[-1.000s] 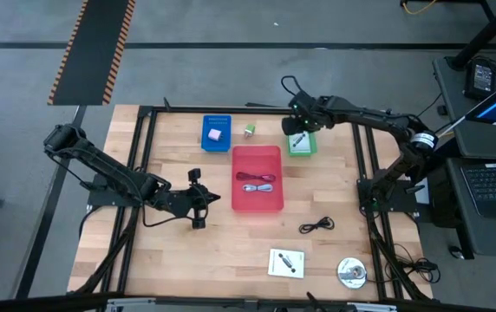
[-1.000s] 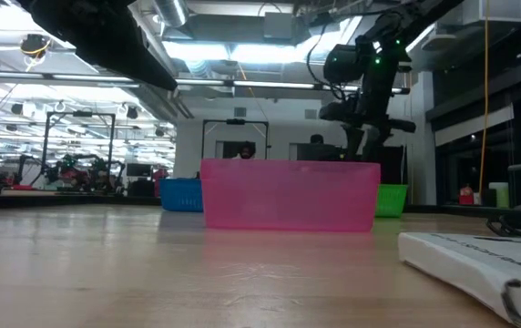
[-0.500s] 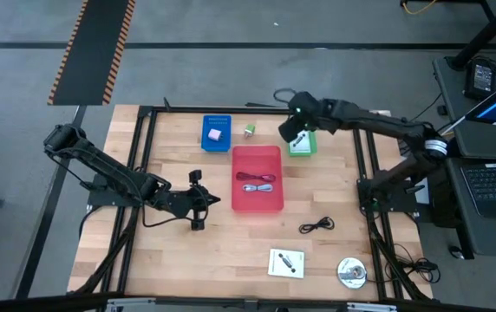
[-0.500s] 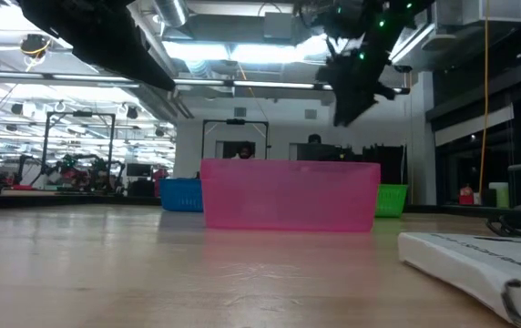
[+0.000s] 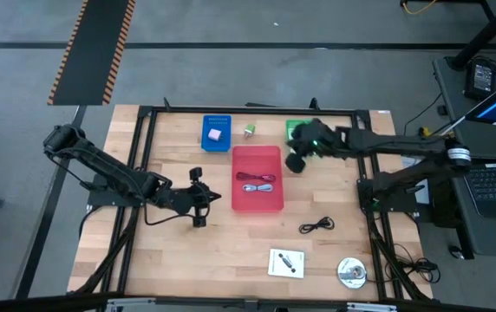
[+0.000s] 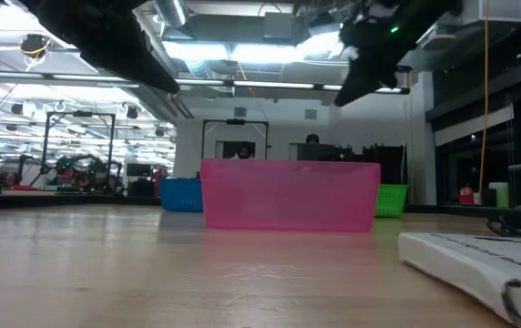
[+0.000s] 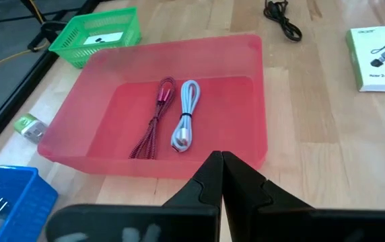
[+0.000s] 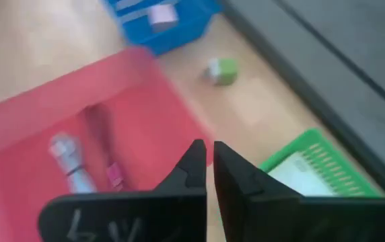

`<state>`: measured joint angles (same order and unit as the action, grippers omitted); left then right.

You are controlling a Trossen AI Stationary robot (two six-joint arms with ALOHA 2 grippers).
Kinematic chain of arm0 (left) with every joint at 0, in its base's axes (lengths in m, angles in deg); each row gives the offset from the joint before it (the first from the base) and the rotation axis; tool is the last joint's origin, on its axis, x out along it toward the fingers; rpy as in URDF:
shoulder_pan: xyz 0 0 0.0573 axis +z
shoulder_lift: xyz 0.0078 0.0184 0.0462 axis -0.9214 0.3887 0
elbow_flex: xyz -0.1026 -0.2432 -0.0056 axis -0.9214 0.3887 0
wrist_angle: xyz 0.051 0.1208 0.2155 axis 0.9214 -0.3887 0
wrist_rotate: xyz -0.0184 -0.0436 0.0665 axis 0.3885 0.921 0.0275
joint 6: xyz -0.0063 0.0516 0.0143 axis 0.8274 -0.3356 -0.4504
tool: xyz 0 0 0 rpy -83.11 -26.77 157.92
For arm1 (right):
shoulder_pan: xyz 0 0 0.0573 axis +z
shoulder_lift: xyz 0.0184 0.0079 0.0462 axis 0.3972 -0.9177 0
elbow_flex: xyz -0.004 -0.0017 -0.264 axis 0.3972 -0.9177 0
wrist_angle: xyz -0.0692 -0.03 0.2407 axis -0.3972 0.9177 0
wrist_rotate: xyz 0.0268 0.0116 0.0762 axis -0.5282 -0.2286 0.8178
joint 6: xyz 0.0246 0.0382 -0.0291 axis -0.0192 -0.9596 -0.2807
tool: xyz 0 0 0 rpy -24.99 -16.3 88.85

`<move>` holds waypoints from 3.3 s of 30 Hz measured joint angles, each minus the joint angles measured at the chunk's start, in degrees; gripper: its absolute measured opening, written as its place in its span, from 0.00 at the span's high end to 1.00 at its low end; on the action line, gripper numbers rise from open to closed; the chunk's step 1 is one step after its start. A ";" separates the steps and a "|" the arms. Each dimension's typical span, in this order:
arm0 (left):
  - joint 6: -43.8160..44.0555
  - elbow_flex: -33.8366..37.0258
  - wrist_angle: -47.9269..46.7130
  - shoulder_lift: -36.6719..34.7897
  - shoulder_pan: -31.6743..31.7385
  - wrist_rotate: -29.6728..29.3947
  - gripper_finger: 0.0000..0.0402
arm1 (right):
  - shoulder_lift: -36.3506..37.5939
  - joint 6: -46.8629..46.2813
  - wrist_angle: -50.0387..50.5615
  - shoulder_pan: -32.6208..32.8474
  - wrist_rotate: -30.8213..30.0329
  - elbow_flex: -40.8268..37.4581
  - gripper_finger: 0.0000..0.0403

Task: Pick and place items into bin
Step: Put the black charger cable into the red bin

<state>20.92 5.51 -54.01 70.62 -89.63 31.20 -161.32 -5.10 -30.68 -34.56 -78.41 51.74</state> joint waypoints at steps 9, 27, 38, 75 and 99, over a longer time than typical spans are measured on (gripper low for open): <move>-2.21 0.00 3.00 0.00 1.72 -0.10 1.00 | 9.79 -4.27 13.08 12.74 1.31 -6.34 1.00; -4.06 -0.02 7.13 0.00 7.81 -0.35 1.00 | 5.90 -16.25 20.14 28.63 2.36 -7.97 1.00; -4.06 -0.02 6.89 0.00 10.52 -0.33 1.00 | -0.83 -25.87 24.59 36.62 5.77 -5.81 1.00; -2.96 -0.02 7.10 0.00 11.41 -0.27 1.00 | -9.05 -38.10 23.05 48.84 2.59 -5.18 0.71; -1.90 0.00 5.81 0.00 11.37 0.43 1.00 | -13.14 -37.87 8.81 48.89 1.78 -15.01 0.54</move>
<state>19.01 5.51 -48.20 70.62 -78.26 31.63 -174.46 -42.97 -21.87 14.33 -76.62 36.73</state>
